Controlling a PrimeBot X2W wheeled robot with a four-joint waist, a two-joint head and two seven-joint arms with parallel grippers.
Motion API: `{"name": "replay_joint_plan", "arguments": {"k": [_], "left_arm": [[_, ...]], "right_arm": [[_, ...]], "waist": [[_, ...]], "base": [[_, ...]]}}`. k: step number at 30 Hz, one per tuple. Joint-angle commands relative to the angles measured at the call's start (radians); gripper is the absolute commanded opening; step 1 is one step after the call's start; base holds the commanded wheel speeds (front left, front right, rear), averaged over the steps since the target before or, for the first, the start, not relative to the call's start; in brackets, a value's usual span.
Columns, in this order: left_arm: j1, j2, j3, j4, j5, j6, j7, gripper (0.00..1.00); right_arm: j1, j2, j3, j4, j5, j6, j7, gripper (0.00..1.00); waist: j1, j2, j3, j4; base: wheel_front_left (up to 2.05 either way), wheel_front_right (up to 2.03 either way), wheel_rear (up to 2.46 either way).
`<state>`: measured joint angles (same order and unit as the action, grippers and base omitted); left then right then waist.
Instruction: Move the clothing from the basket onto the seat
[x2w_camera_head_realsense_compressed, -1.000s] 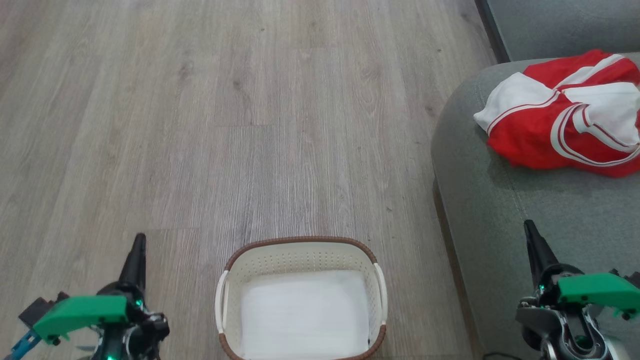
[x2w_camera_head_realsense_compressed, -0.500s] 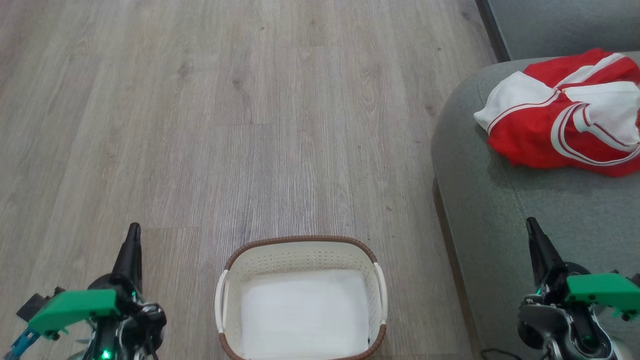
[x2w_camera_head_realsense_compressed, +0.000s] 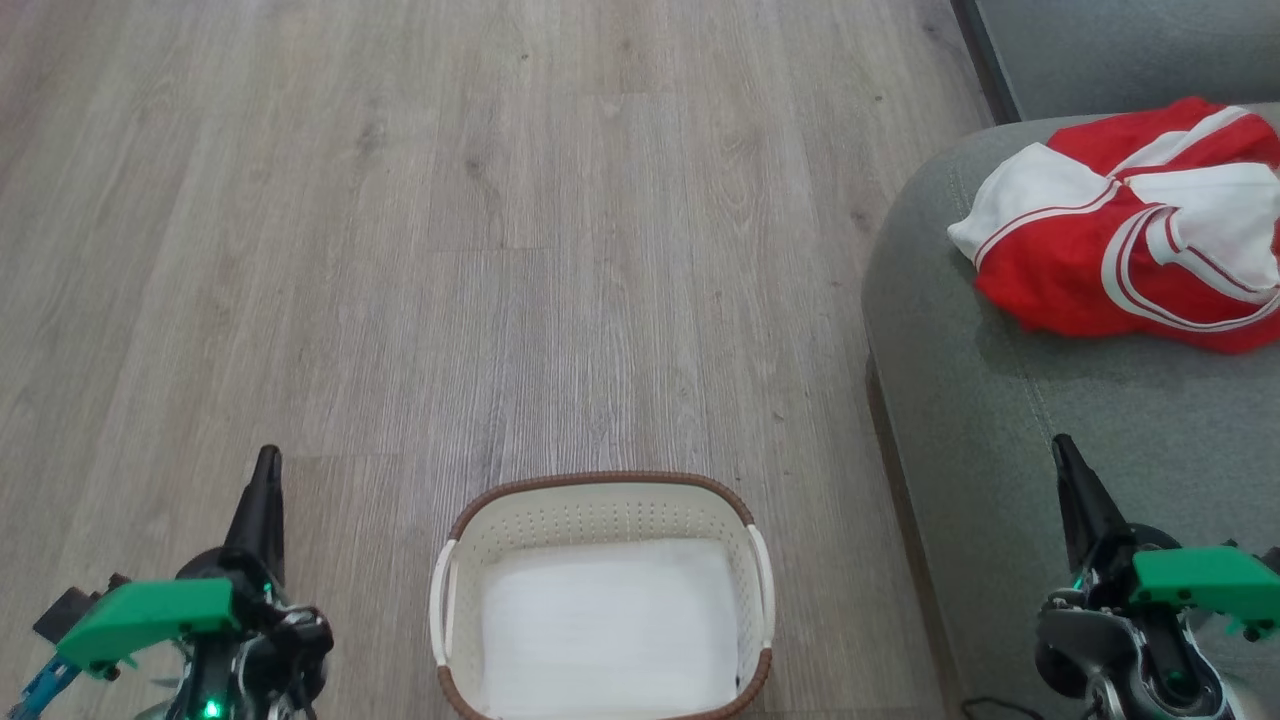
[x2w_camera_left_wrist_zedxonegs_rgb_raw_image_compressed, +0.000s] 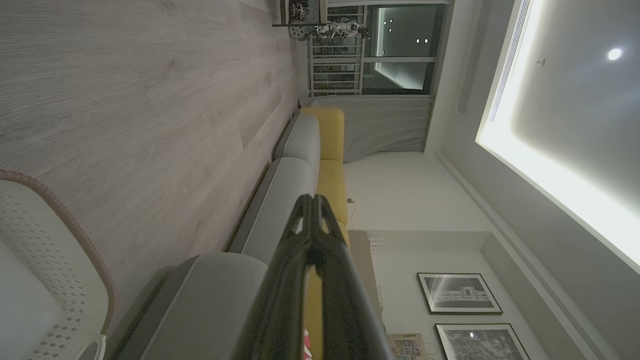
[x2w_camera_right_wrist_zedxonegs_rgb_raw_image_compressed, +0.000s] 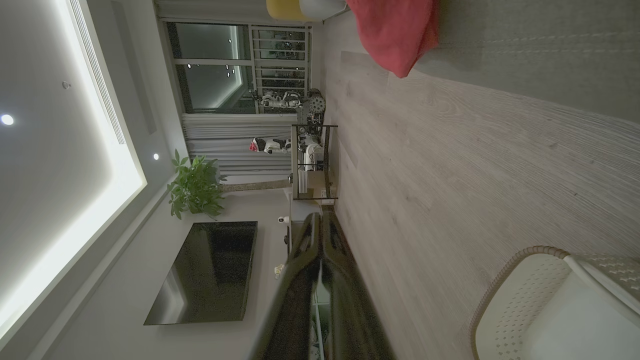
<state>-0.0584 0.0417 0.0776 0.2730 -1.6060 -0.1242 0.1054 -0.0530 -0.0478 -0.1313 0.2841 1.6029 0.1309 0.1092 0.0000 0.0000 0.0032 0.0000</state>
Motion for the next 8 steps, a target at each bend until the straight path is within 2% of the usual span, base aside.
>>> {"name": "replay_joint_plan", "arguments": {"k": [1, 8], "left_arm": [[-0.050, 0.009, 0.037, -0.027, -0.002, -0.007, 0.008, 0.00], [-0.050, 0.009, 0.037, -0.028, -0.002, -0.007, 0.008, 0.00]], "right_arm": [[-0.055, -0.002, 0.017, -0.039, 0.006, 0.000, 0.004, 0.00], [-0.055, -0.002, 0.017, -0.039, 0.006, 0.000, 0.004, 0.00]], "waist": [[0.0000, 0.0000, 0.000, 0.000], [0.0000, 0.0000, 0.000, 0.000]], "base": [[0.00, 0.00, 0.00], [0.00, 0.00, 0.00]]}}
